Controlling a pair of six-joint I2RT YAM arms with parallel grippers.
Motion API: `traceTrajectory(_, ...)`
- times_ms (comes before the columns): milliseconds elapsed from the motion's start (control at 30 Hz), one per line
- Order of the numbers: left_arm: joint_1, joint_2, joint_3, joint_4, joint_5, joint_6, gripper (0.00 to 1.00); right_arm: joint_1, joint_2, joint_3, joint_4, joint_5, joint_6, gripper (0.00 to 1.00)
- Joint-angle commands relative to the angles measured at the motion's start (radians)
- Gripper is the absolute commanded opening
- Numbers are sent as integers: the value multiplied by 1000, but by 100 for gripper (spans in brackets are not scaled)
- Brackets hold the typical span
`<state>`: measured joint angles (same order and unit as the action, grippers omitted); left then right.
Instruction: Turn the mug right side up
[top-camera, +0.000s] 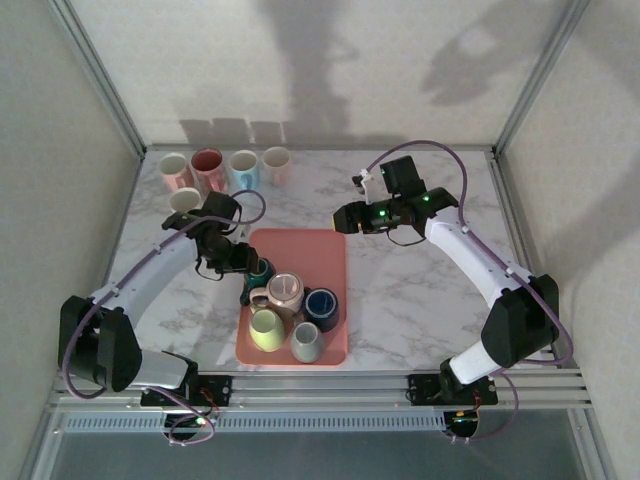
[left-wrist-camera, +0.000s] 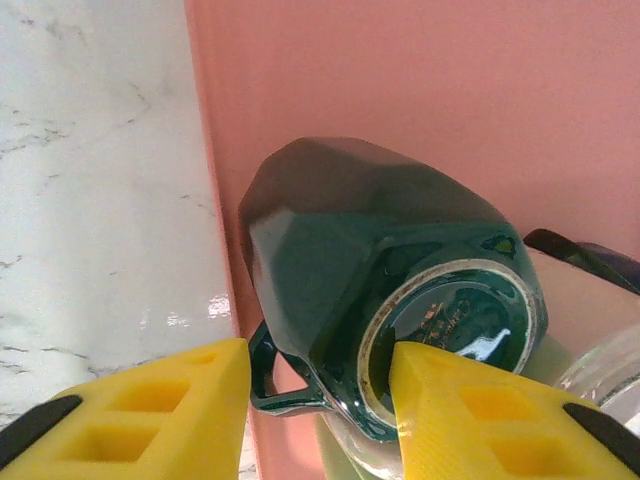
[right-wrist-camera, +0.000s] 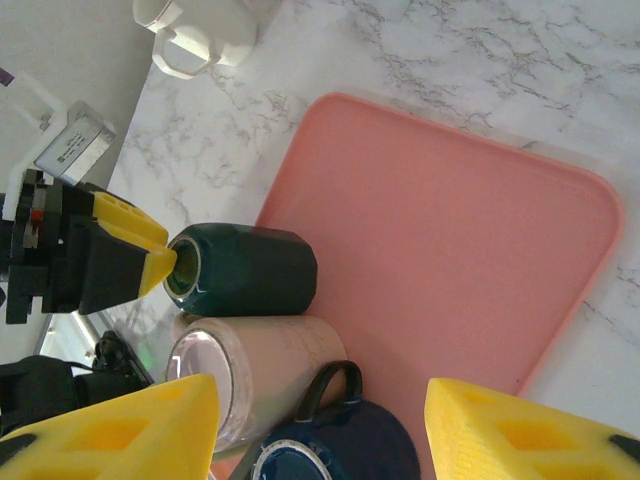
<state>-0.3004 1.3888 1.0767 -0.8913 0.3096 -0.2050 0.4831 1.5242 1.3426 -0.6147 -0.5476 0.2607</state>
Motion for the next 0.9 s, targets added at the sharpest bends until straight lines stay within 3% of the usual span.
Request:
traceTrajectory(0,-16,28,-17,-10,-46,-2,42,8,11,10,-13,-12,-13,58)
traceTrajectory(333,-16,98,5,99,-64,-36,39,8,9,18,-29,-8,-24,58)
traceTrajectory(700,-15,248,140,209,-41,-33,37,8,-12,7,-41,17,-32,58)
traceTrajectory(867,-10,237,205,197,-73,-2,45,8,-31,0,-38,25,-34,58)
